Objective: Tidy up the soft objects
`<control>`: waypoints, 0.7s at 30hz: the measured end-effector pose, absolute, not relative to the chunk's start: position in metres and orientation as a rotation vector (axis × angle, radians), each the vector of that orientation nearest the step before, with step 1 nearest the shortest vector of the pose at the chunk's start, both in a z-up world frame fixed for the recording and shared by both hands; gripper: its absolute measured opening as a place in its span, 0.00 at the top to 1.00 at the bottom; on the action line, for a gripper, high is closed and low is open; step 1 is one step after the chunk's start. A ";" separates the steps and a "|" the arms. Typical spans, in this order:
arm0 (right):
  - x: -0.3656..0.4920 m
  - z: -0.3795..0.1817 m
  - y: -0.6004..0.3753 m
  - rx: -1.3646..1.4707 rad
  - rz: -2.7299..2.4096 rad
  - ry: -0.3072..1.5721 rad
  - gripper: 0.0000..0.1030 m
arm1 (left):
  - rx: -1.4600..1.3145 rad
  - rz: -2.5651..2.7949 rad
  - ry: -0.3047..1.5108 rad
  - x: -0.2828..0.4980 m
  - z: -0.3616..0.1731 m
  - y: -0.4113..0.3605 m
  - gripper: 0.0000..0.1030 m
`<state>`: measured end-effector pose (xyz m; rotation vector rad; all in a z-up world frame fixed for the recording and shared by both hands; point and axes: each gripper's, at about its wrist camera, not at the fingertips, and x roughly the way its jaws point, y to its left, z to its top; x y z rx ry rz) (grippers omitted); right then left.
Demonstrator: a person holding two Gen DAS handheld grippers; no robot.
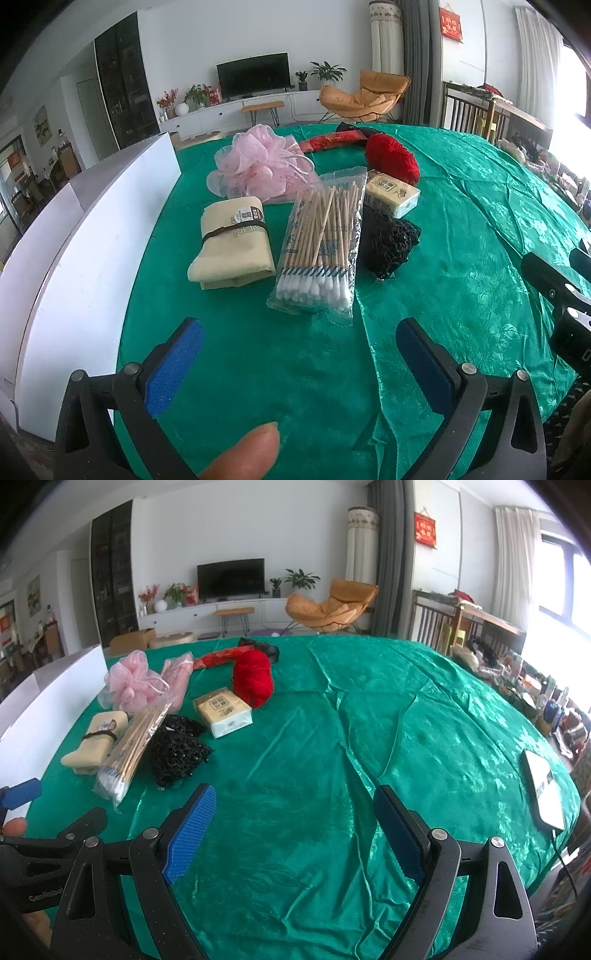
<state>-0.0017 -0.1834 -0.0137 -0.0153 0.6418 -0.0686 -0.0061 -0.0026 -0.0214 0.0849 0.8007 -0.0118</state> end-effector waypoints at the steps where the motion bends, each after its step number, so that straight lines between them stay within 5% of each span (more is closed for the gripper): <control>1: -0.002 -0.014 -0.184 -0.015 -0.068 0.641 0.13 | 0.086 -0.011 0.802 -0.006 -0.022 -0.003 0.00; 21: -0.002 -0.014 -0.185 -0.009 -0.066 0.644 0.13 | 0.079 -0.006 0.810 -0.004 -0.025 0.000 0.00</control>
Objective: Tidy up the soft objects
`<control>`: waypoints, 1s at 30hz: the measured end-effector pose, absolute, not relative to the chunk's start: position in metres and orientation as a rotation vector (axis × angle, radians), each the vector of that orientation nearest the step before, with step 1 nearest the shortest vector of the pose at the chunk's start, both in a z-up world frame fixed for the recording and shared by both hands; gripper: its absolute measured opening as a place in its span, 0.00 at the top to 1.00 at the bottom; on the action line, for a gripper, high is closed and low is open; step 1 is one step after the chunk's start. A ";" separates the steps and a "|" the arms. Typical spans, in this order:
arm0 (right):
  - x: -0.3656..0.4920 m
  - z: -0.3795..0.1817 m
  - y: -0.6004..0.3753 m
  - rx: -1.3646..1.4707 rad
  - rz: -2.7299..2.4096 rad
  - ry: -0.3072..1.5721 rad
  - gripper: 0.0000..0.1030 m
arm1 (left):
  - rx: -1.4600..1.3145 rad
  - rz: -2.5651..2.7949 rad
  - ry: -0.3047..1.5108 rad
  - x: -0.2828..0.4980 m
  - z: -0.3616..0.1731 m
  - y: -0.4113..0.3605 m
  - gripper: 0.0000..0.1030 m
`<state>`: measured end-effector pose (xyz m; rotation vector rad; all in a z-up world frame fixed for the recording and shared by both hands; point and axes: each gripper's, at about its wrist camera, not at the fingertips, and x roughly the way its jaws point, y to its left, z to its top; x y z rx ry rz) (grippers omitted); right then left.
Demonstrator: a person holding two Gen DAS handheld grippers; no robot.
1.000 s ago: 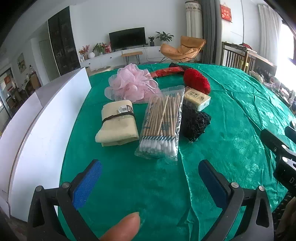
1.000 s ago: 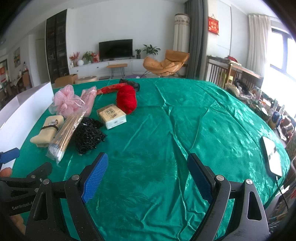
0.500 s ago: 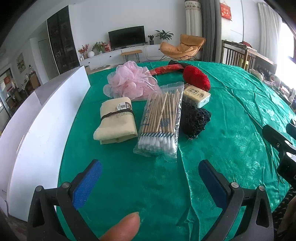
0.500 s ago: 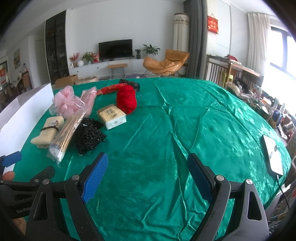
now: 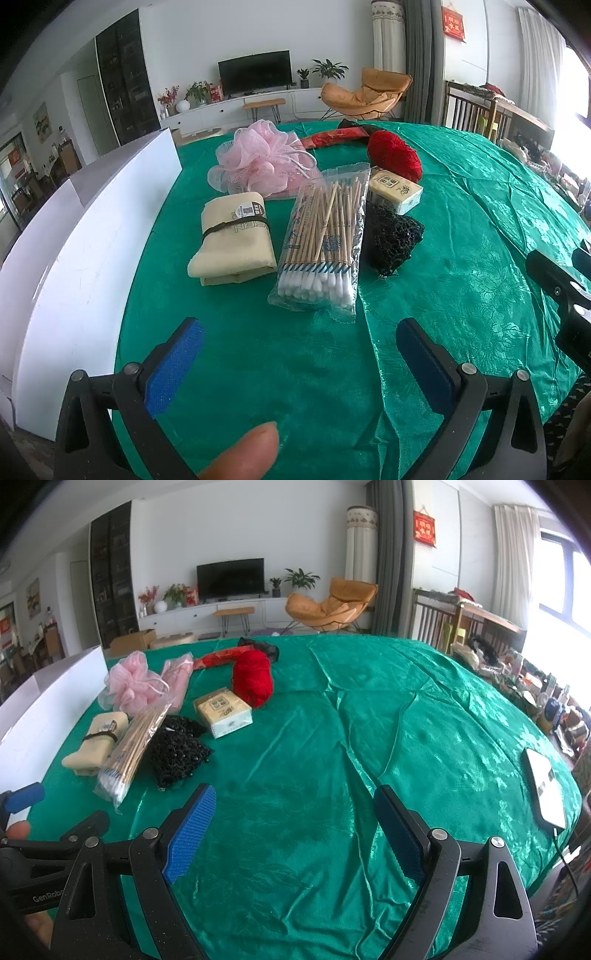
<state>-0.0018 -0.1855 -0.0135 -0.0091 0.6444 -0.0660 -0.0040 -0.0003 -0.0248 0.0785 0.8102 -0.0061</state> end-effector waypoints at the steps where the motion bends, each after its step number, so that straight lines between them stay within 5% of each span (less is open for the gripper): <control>1: -0.002 -0.013 -0.185 -0.007 -0.066 0.646 0.13 | 0.078 -0.005 0.813 -0.003 -0.025 0.000 0.00; 30: 0.004 -0.021 -0.191 0.042 -0.071 0.711 0.13 | 0.099 0.001 0.976 0.006 -0.060 0.007 0.00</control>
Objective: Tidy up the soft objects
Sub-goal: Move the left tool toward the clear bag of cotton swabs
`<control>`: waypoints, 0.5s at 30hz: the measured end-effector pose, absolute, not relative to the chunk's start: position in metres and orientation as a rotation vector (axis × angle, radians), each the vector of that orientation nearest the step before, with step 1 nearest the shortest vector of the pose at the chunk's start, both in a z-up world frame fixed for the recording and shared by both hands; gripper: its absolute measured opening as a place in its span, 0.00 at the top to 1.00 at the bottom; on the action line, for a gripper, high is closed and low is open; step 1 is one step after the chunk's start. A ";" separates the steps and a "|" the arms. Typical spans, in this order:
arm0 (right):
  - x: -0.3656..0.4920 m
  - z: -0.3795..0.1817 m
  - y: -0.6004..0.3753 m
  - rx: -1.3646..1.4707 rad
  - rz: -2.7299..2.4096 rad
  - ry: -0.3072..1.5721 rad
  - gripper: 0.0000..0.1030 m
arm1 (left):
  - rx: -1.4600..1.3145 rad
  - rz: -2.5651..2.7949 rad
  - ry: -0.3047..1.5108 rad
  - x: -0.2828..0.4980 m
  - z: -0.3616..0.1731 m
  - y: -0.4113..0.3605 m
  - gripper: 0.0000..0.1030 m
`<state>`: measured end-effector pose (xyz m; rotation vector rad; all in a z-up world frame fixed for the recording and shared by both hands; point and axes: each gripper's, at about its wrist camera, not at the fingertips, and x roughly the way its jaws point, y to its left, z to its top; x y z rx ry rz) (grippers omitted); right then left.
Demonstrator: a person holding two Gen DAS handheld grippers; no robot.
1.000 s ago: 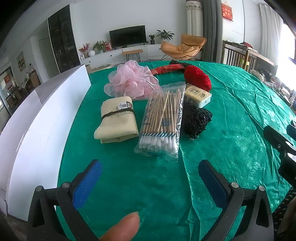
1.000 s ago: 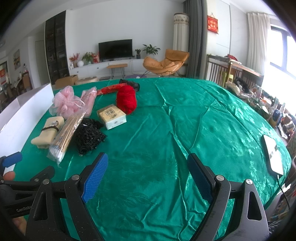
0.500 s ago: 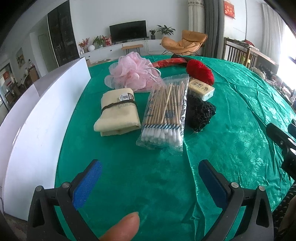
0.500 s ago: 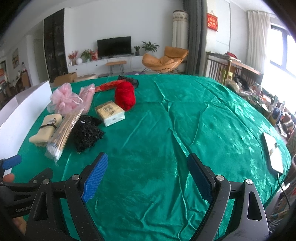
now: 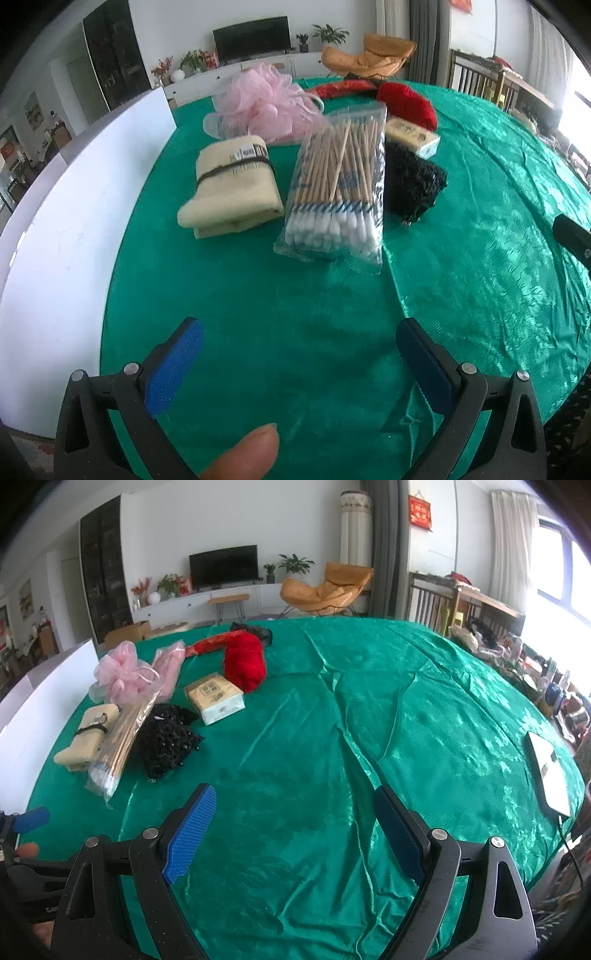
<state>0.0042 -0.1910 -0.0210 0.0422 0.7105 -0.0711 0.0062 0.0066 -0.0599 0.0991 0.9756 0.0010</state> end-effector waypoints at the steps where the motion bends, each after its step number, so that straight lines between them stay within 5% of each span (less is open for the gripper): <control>1: 0.006 -0.022 -0.192 0.043 -0.070 0.716 0.13 | 0.101 0.000 0.985 0.007 -0.061 0.007 0.00; 15: 0.008 -0.024 -0.191 0.046 -0.064 0.736 0.13 | 0.072 0.000 0.999 0.018 -0.064 0.010 0.00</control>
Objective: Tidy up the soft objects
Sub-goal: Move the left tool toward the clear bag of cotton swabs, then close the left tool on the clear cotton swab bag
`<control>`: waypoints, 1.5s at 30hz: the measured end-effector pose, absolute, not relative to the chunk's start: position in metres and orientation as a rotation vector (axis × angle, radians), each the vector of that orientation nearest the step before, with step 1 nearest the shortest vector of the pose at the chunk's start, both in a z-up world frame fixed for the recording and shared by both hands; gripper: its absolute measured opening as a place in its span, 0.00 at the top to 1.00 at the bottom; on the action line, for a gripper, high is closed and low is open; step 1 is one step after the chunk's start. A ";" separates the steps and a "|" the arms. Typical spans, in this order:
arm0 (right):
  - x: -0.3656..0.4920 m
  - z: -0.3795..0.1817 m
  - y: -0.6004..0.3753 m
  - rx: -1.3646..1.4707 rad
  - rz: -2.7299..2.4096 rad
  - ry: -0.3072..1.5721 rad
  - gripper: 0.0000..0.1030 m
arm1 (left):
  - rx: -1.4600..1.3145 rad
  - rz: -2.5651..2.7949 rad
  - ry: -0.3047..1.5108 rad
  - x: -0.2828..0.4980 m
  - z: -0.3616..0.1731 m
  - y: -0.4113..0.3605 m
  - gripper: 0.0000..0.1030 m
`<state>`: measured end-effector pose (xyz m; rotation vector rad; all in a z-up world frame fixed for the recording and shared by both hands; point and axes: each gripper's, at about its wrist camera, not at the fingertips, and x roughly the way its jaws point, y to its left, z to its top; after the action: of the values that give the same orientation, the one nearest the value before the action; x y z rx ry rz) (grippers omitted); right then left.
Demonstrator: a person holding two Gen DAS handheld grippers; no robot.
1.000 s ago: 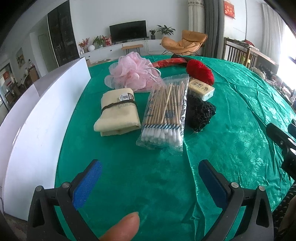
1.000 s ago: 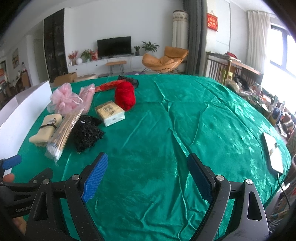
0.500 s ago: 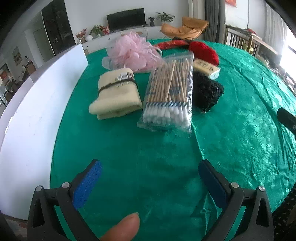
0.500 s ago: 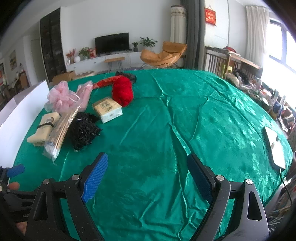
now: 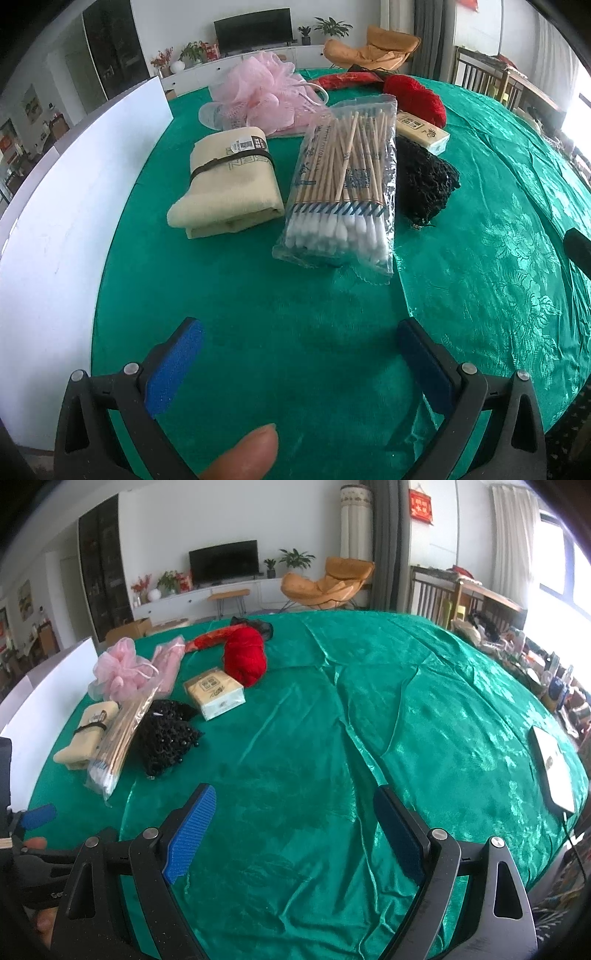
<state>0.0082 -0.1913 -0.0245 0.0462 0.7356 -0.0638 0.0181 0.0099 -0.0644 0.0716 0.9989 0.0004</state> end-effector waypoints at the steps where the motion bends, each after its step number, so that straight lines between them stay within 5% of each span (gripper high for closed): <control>1: 0.009 -0.025 -0.191 0.047 -0.062 0.738 0.13 | 0.068 -0.001 1.000 0.018 -0.065 0.010 0.00; 36: 0.032 -0.063 -0.200 0.130 -0.032 0.953 0.13 | 0.023 -0.055 0.949 0.141 -0.072 0.013 0.00; 45: 0.031 -0.065 -0.157 -0.046 0.075 0.951 0.13 | 0.019 -0.054 0.948 0.140 -0.072 0.014 0.00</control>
<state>0.0314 -0.1570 -0.0645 -0.0463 0.9508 0.0751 0.1397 0.0135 -0.0721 0.0190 0.9480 -0.0544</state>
